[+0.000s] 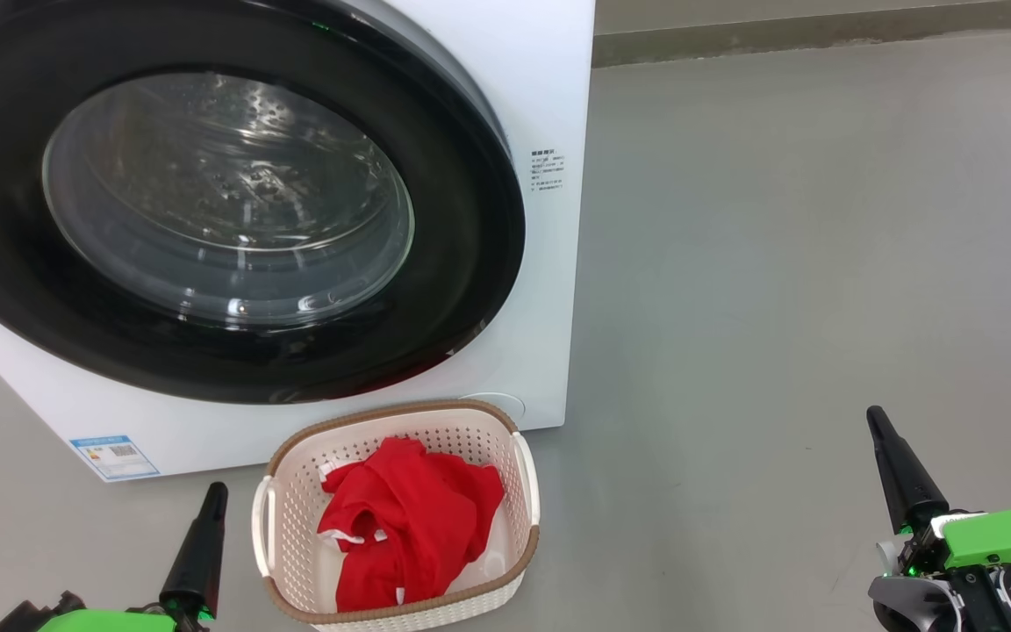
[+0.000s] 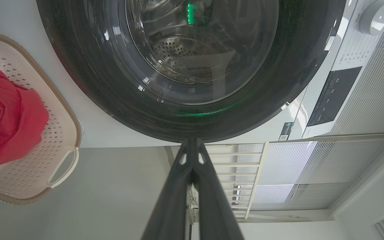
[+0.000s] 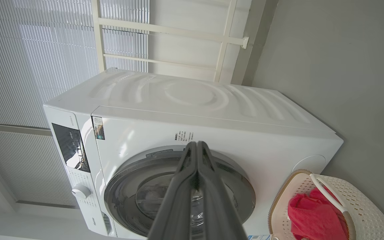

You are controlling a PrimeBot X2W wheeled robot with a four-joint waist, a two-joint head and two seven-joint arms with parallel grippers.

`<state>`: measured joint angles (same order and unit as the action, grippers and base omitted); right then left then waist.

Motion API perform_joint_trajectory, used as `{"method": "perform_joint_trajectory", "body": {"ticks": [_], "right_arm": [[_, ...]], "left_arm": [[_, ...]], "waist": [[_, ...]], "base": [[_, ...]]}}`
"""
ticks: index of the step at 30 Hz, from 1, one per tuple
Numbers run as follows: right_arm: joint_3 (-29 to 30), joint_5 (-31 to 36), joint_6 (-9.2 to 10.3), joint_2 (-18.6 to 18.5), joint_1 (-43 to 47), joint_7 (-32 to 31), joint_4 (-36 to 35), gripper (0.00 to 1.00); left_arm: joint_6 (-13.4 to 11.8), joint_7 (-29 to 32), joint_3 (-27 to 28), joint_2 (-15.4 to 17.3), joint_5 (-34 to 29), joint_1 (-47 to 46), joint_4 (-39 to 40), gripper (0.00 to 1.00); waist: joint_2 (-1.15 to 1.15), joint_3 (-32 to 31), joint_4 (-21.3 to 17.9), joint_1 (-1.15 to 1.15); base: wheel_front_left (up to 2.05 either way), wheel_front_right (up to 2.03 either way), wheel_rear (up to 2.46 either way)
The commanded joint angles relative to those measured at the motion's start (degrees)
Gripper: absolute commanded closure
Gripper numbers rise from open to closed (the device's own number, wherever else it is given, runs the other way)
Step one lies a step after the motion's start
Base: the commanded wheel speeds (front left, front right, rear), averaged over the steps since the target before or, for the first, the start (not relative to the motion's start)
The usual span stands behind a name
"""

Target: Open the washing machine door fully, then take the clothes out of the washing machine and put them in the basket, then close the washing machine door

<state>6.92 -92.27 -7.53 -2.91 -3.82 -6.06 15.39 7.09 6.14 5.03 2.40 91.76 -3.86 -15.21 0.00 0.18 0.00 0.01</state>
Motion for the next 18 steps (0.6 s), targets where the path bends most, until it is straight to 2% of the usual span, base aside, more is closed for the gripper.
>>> {"method": "perform_joint_trajectory", "body": {"ticks": [1,18], "right_arm": [[-0.7,-0.2,0.04,-0.2,-2.3,-0.2,-1.4,1.00],[-0.6,-0.1,0.04,-0.2,-2.3,-0.2,-1.4,1.00]], "left_arm": [[0.4,0.4,1.5,0.5,0.4,-2.3,1.2,1.00],[0.4,0.4,1.5,0.5,0.4,-2.3,1.2,1.00]], "waist": [[0.00,0.0,0.0,-0.01],[0.00,0.0,0.0,-0.01]], "base": [[0.00,0.00,0.00],[0.00,0.00,0.00]]}}
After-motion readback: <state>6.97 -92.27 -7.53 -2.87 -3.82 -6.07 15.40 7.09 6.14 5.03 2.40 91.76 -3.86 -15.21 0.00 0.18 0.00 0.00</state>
